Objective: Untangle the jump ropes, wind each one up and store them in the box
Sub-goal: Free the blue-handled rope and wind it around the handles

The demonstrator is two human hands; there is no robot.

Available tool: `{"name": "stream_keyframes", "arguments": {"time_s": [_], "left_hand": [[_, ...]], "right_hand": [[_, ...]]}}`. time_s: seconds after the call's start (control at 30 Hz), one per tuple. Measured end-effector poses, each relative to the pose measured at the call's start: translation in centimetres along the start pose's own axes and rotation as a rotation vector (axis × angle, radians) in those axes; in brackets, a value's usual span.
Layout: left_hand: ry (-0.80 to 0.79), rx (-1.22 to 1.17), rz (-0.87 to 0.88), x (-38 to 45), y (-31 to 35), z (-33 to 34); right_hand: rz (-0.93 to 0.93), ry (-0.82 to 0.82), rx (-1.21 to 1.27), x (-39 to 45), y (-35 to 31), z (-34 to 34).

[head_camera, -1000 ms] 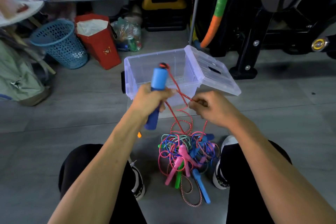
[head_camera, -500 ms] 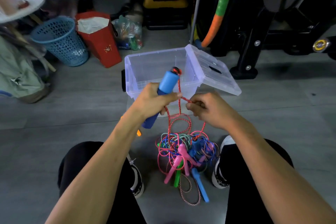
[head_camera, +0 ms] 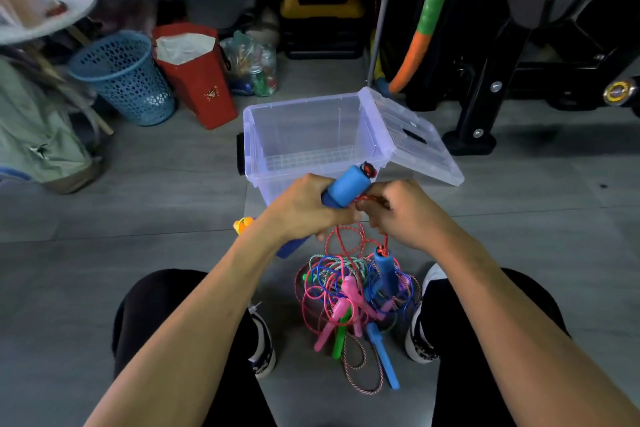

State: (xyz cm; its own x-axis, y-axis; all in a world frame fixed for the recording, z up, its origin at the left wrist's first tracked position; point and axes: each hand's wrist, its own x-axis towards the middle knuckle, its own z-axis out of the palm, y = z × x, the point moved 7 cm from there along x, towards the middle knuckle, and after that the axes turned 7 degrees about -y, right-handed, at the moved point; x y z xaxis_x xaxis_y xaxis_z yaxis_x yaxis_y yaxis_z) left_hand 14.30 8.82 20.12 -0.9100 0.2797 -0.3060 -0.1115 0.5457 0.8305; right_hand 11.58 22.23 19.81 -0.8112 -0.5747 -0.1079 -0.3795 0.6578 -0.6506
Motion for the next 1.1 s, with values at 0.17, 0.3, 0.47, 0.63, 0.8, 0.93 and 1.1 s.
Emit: {"name": "stream_keyframes", "arguments": {"time_s": [0.17, 0.3, 0.47, 0.63, 0.8, 0.93, 1.1], "left_hand": [[0.262, -0.265, -0.073, 0.2, -2.2, -3.8], [0.480, -0.519, -0.157, -0.1, -5.0, -6.4], [0.226, -0.139, -0.169, 1.1, -4.0, -4.0], [0.001, -0.067, -0.057, 1.5, -1.0, 0.3], [0.122, -0.386, -0.088, 1.7, -1.2, -0.6], [0.252, -0.526, -0.089, 1.6, -2.0, -2.0], [0.198, -0.273, -0.249, 2.2, -4.0, -1.9]], "right_hand": [[0.086, -0.024, 0.112, -0.6, 1.4, -0.8], [0.160, -0.051, -0.050, -1.2, 3.5, -2.0], [0.118, -0.036, -0.006, -1.3, 2.7, -1.7], [0.047, -0.019, 0.044, -1.0, 1.1, -1.0], [0.035, -0.025, -0.082, -0.5, 1.4, -0.4], [0.134, -0.059, -0.040, -0.5, 2.5, -0.3], [0.391, -0.002, 0.094, -0.7, 4.9, -0.7]]}}
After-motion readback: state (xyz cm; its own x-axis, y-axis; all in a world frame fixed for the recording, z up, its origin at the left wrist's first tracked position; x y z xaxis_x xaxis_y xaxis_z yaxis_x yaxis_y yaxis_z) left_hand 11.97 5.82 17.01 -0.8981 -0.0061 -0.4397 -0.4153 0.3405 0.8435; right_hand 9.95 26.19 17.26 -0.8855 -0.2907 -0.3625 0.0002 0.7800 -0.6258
